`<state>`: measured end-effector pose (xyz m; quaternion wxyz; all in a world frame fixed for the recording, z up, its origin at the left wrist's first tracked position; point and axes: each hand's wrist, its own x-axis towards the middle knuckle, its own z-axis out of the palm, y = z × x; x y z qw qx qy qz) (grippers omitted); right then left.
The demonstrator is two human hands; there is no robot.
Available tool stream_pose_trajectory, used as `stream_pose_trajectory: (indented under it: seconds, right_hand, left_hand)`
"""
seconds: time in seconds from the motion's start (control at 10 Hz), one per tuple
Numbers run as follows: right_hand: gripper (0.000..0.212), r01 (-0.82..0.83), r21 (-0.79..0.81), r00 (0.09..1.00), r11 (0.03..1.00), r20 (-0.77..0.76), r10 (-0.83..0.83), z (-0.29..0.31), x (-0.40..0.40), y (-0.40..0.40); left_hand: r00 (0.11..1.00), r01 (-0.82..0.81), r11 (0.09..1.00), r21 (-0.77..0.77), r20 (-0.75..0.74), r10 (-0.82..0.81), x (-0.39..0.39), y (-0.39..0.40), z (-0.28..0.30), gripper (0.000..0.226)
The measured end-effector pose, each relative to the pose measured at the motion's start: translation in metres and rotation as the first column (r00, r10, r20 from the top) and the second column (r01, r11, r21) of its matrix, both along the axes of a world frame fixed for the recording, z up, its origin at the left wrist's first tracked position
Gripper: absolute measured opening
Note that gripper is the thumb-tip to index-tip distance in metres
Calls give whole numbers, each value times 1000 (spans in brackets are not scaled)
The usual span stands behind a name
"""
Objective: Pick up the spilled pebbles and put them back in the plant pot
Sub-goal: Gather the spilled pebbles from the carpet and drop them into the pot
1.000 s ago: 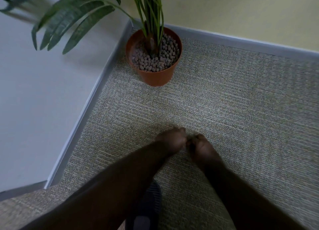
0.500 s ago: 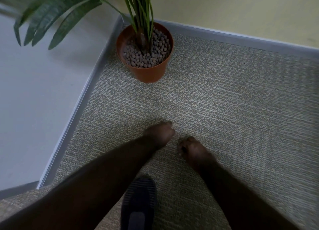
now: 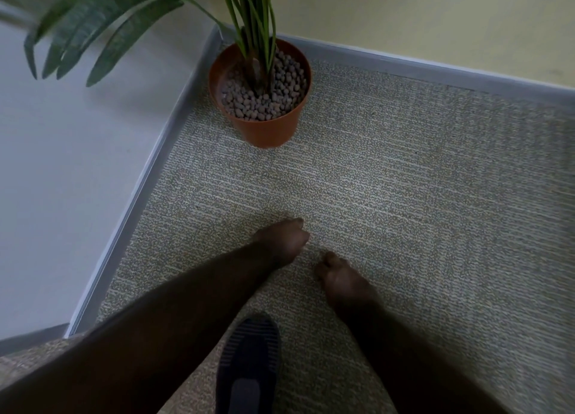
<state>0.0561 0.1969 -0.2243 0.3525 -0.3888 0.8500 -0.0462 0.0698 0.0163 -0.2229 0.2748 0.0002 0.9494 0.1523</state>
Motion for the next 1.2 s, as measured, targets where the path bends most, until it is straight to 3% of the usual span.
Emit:
stream_pose_trajectory:
  seconds: [0.1,0.2,0.3,0.4,0.5,0.6,0.7,0.9,1.0,1.1,1.2]
  right_hand:
    - [26,-73,-28,993,997,-99,70,-8,-8,-4]
    - [29,-57,-57,994,997,-94,51,-7,-13,-5]
    - [15,187,-188,981,964,95,-172,4,-21,-5]
    - [15,395,-286,917,873,184,-355,6,-33,2]
    - [17,583,-311,813,751,216,-541,18,-58,7]
    - [18,631,-317,775,708,201,-600,33,-80,-7]
    - [26,581,-376,805,722,134,-578,68,-118,-51]
    - [17,423,-563,865,710,16,-502,133,-163,-141]
    - [13,404,-555,871,728,-11,-491,149,-175,-170]
    - [24,439,-482,881,758,65,-469,156,-184,-200]
    - [29,396,-442,897,804,0,-442,159,-183,-214]
  left_hand:
    - [1000,-10,1000,7,21,10,3,-4,3,24]
    - [1000,-17,1000,7,6,17,3,-11,8,23]
    - [994,-78,996,48,-71,81,0,-37,24,21]
    - [954,-215,971,101,-189,231,-2,-66,37,18]
    - [813,-394,902,174,-392,431,-4,-110,56,14]
    - [717,-473,861,185,-487,498,-8,-133,70,12]
    - [565,-526,813,251,-612,554,-29,-156,92,12]
    - [419,-528,796,296,-725,547,-77,-171,113,22]
    - [416,-500,819,281,-752,511,-93,-177,115,19]
    - [508,-630,733,255,-579,638,-111,-185,109,23]
    - [532,-703,693,158,-529,661,-114,-188,104,23]
